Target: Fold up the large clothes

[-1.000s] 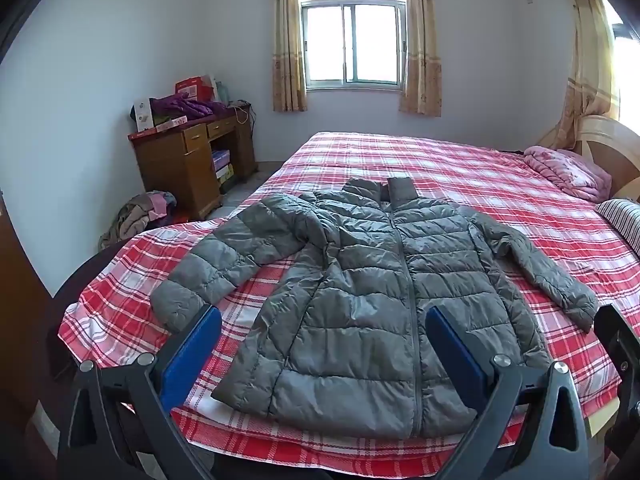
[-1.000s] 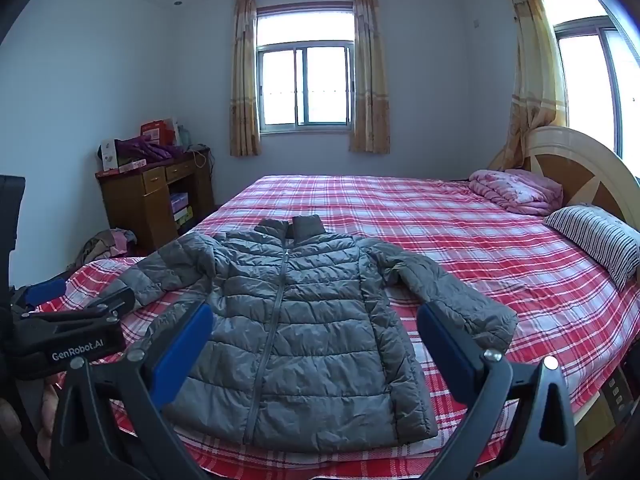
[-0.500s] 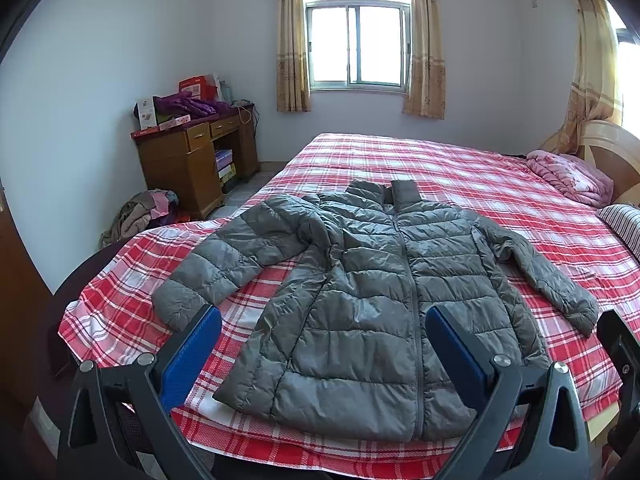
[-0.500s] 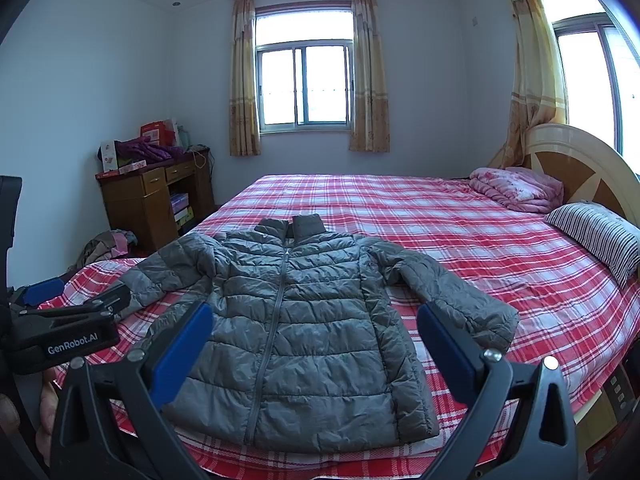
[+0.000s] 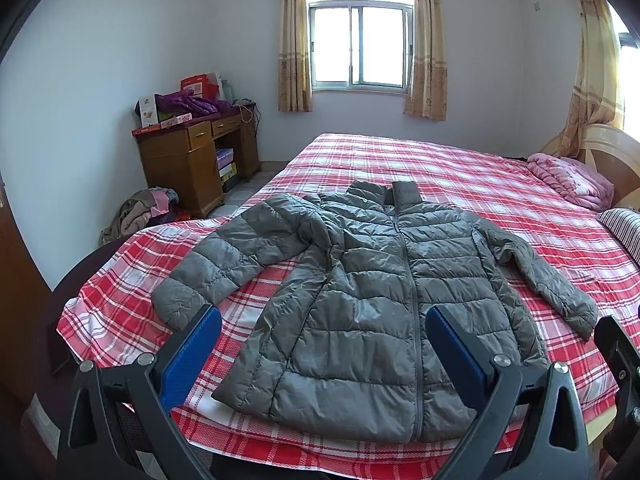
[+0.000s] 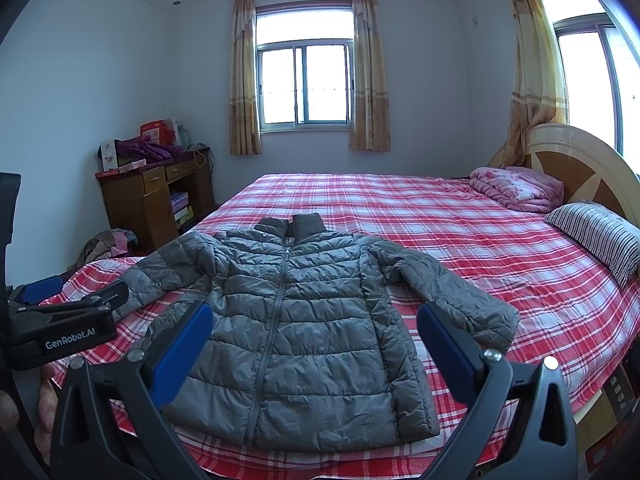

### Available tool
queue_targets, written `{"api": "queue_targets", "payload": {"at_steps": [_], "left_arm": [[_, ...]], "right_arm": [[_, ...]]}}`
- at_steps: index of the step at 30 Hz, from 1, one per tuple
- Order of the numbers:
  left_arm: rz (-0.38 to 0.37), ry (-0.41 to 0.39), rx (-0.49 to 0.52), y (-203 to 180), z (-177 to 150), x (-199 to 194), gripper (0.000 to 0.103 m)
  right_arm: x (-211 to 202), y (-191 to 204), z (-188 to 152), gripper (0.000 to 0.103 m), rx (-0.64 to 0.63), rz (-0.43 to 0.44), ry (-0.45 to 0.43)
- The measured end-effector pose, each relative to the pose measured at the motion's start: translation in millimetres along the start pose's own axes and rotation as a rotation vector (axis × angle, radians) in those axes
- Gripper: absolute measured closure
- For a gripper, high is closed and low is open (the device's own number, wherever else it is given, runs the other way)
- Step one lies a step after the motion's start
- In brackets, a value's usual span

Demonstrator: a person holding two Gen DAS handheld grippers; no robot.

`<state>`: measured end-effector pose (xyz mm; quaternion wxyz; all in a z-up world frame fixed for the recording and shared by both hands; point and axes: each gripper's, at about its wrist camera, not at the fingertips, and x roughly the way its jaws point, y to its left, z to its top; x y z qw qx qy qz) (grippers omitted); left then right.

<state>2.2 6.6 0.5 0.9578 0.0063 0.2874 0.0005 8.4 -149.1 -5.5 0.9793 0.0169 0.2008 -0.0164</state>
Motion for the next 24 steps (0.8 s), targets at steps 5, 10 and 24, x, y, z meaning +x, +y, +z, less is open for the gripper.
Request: {"api": "queue_targets", "payload": {"at_steps": [5, 10, 24], "left_arm": [[0.001, 0.000, 0.000, -0.9, -0.5, 1.0, 0.001], [-0.002, -0.001, -0.002, -0.9, -0.7, 0.9, 0.001], [-0.003, -0.006, -0.006, -4.7, -0.5, 1.3, 0.001]], "right_arm": [[0.1, 0.3, -0.1, 0.000, -0.001, 0.001, 0.000], [-0.3, 0.7, -0.1, 0.000, -0.002, 0.001, 0.003], [1.3, 1.8, -1.8, 0.000, -0.009, 0.009, -0.002]]}}
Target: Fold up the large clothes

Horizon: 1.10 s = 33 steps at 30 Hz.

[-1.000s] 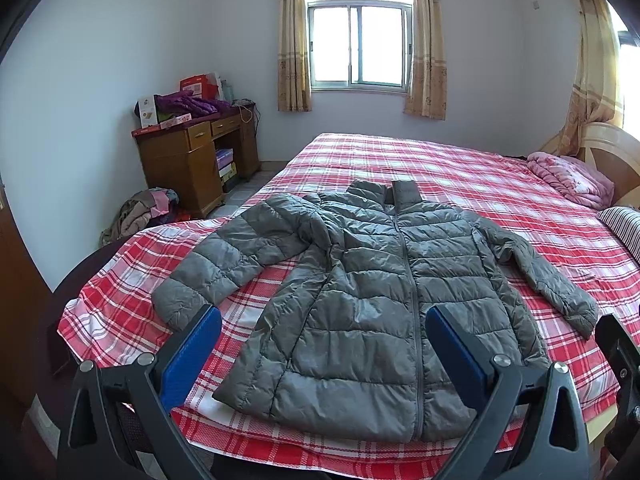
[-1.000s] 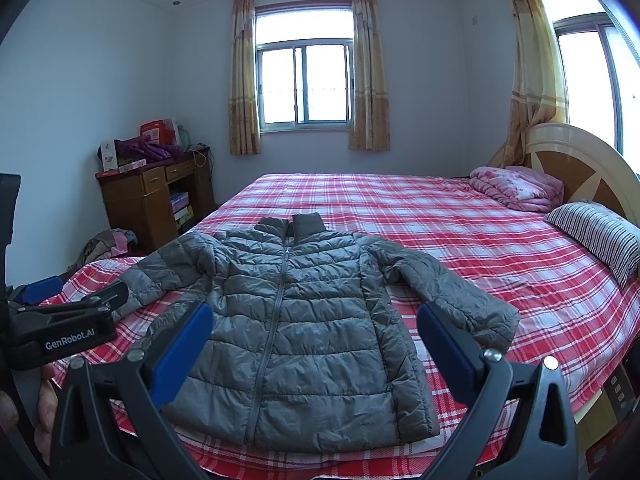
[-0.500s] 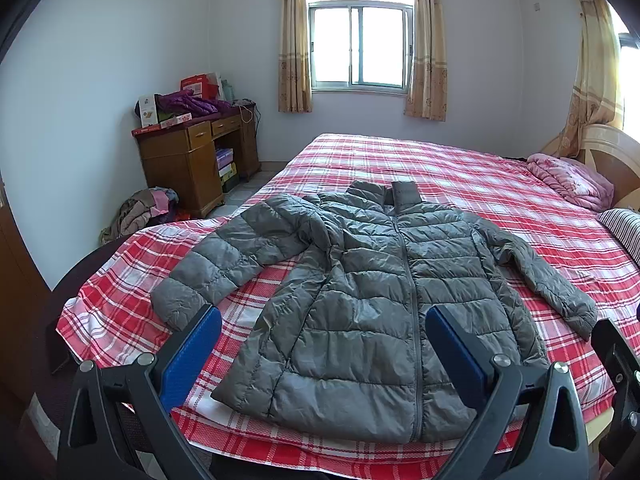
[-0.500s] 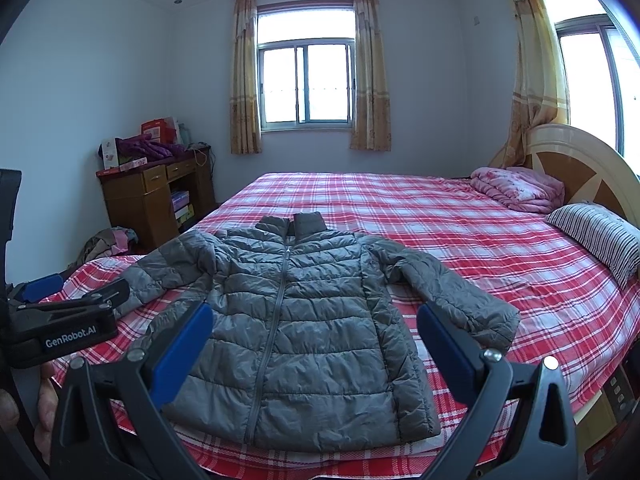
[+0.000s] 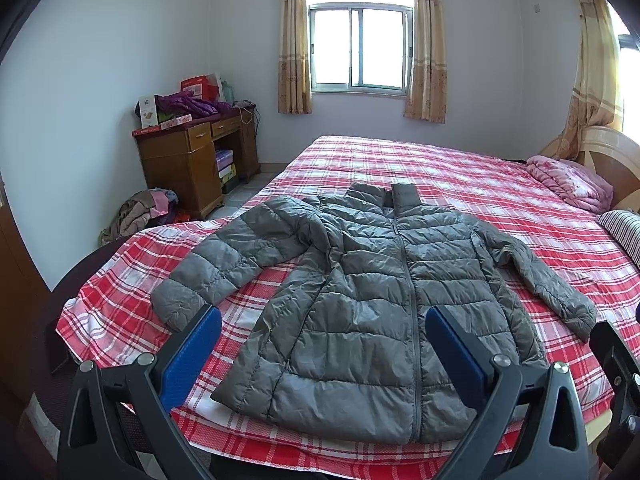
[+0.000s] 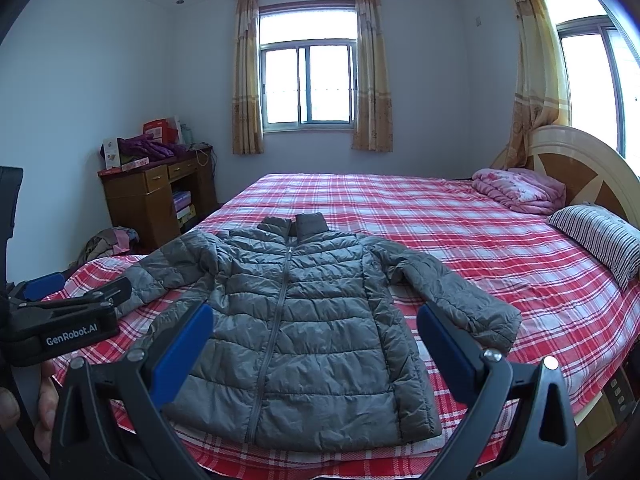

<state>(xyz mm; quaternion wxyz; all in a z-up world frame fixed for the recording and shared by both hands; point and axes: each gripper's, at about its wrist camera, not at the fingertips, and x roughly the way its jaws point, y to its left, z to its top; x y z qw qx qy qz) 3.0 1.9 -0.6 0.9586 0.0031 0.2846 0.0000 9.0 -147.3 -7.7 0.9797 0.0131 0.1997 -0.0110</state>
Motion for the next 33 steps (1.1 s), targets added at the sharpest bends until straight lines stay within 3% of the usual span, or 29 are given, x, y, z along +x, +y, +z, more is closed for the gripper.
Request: {"api": "queue_targets", "payload": {"at_steps": [25, 33], "left_arm": [[-0.001, -0.002, 0.000, 1, 0, -1, 0.001], [0.013, 0.022, 0.009, 3, 2, 28, 0.001]], "right_arm": [[-2, 5, 0, 0.000, -0.002, 0.003, 0.000], [16, 0, -1, 0.000, 0.023, -0.002, 0.034]]}}
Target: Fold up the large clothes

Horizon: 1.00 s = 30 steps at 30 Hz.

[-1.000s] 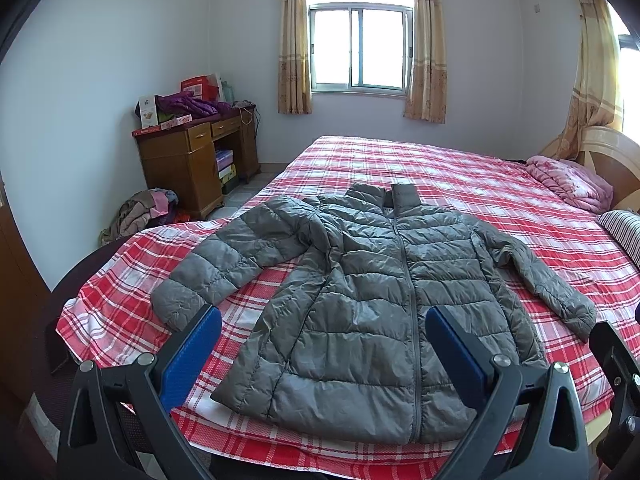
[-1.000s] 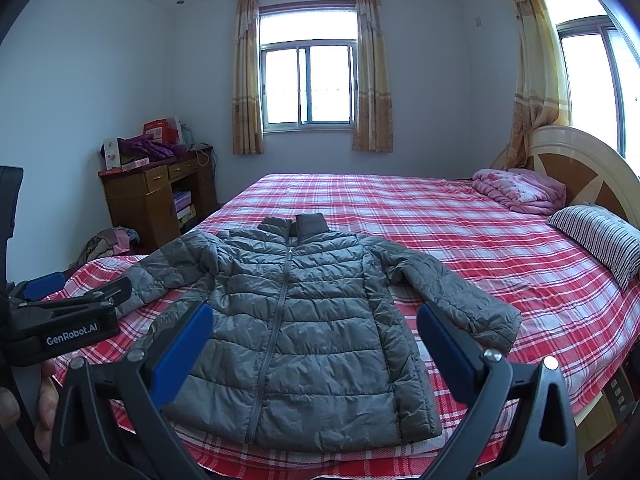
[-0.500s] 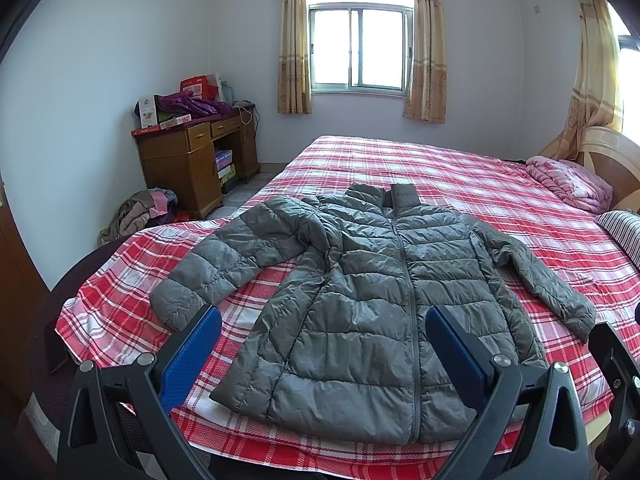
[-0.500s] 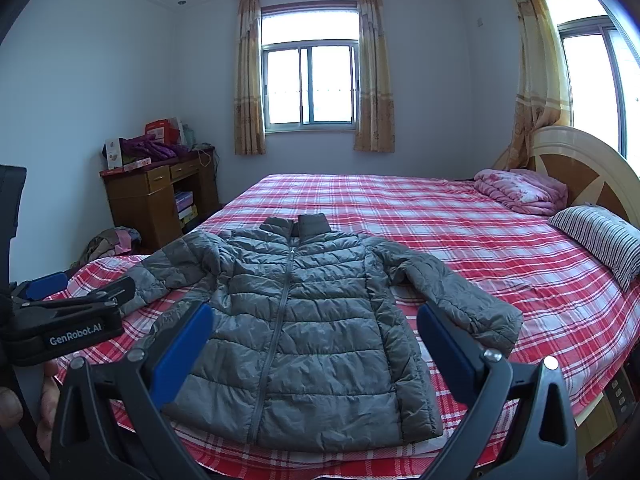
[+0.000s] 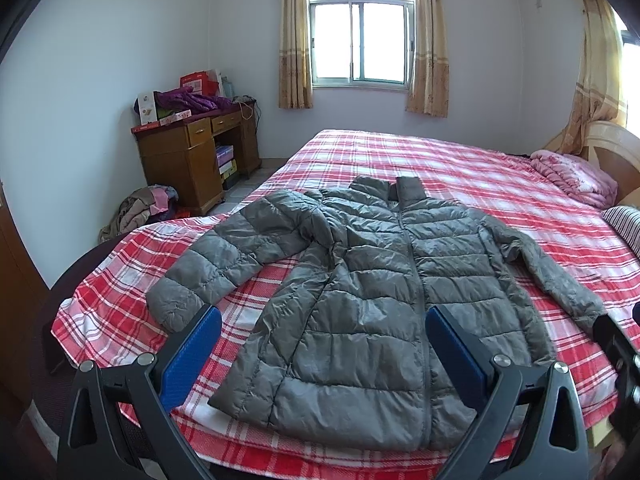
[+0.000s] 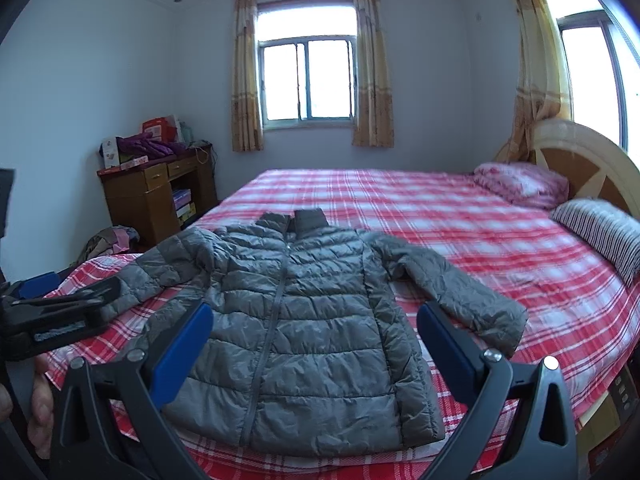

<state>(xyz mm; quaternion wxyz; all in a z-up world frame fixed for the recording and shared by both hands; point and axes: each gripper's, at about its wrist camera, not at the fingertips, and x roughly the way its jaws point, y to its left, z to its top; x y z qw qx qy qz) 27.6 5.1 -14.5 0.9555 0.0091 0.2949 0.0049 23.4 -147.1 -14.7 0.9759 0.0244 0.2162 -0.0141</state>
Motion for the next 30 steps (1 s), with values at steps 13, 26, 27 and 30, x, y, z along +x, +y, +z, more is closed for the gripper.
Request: {"api": "queue_targets", "payload": {"at_steps": [13, 26, 27, 30], "left_arm": [[0.040, 0.134, 0.105, -9, -3, 126, 0.001], [0.210, 0.188, 0.152, -2, 4, 263, 0.001], [0.221, 0.206, 0.146, 1, 3, 274, 0.001], [0.257, 0.237, 0.127, 14, -1, 293, 0.001]], "right_arm": [[109, -141, -44, 0.000, 0.257, -0.211, 0.208], [169, -301, -75, 0.019, 0.519, -0.410, 0.343], [175, -305, -77, 0.024, 0.517, -0.410, 0.349], [186, -306, -74, 0.058, 0.439, -0.422, 0.340]]}}
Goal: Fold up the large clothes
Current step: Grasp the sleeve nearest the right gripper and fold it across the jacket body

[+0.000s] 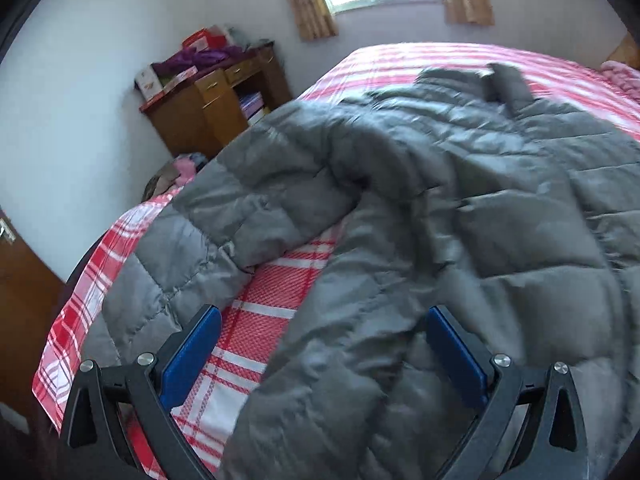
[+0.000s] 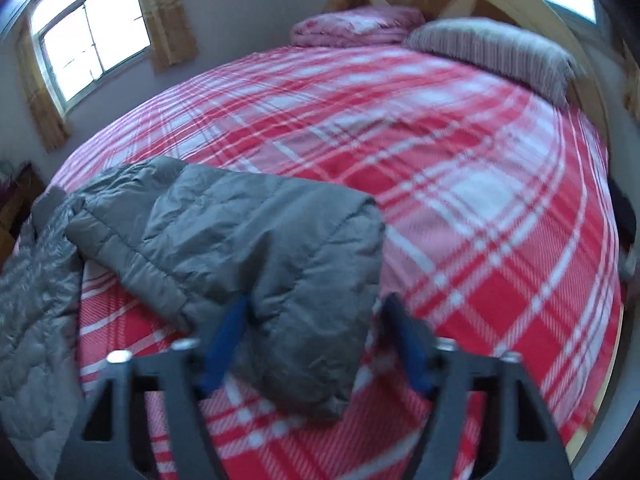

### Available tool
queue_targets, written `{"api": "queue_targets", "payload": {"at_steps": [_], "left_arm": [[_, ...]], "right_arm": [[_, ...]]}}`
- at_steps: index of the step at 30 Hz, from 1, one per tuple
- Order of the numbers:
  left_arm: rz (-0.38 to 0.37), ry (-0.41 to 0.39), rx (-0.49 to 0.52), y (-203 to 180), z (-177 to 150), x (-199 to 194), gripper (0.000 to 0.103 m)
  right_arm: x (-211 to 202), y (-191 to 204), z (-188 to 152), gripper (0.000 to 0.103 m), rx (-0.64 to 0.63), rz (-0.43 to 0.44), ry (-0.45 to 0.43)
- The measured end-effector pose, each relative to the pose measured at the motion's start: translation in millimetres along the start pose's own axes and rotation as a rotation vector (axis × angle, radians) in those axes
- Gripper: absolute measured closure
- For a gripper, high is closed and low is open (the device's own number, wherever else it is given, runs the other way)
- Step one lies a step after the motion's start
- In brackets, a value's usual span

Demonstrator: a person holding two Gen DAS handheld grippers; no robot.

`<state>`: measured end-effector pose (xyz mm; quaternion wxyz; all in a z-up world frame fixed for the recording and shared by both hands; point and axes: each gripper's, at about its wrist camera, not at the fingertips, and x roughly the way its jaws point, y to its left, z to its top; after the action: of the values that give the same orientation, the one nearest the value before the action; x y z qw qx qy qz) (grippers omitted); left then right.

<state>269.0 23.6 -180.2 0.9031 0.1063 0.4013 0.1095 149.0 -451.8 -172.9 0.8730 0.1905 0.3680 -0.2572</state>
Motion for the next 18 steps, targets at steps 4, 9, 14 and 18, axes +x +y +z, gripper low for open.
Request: {"api": "queue_targets", "payload": {"at_steps": [4, 9, 14, 18], "left_arm": [[-0.010, 0.033, -0.025, 9, -3, 14, 0.001], [-0.042, 0.044, -0.019, 14, -2, 3, 0.001], [-0.060, 0.037, -0.049, 26, 13, -15, 0.001], [-0.059, 0.027, -0.049, 32, 25, -15, 0.001]], "right_arm": [[6, -9, 11, 0.077, -0.016, -0.011, -0.008], [8, -7, 31, 0.084, -0.040, -0.047, -0.042], [-31, 35, 51, 0.085, -0.155, -0.021, -0.165], [-69, 92, 60, 0.085, -0.285, 0.027, -0.264]]}}
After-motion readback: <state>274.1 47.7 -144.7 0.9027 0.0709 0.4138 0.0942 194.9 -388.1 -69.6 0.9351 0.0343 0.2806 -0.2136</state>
